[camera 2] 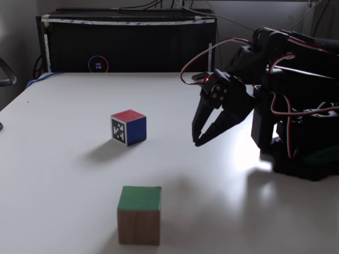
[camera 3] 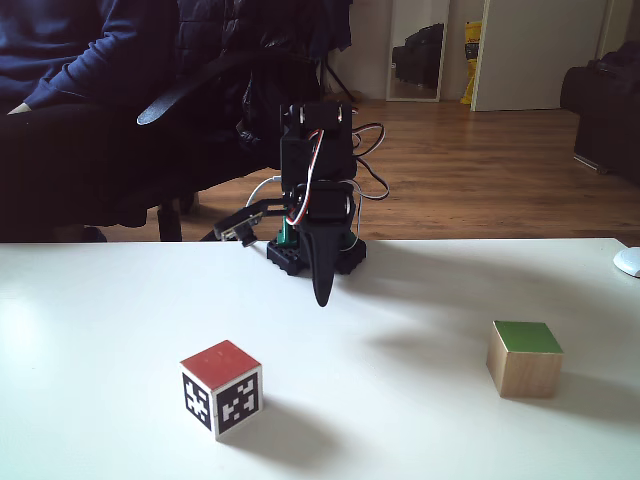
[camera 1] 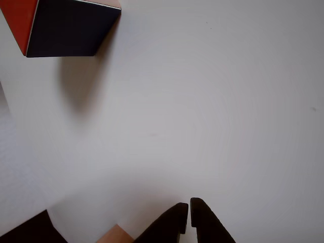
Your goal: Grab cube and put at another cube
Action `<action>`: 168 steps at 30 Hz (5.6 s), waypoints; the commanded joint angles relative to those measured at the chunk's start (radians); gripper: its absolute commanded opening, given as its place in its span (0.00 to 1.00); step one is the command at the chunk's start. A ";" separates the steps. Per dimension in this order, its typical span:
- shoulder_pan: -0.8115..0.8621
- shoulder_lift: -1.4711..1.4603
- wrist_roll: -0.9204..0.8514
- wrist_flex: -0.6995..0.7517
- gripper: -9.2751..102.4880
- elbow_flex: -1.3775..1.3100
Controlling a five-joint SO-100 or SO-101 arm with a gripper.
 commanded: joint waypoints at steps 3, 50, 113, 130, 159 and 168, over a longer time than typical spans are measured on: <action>0.043 0.005 0.046 -0.009 0.08 -0.005; -0.591 -1.437 0.730 0.135 0.49 -1.238; -0.666 -2.249 0.856 0.195 0.24 -1.917; -0.632 -2.056 0.796 0.244 0.16 -1.914; 0.255 -1.683 0.249 0.485 0.16 -1.812; 0.367 -1.697 0.153 0.505 0.16 -1.790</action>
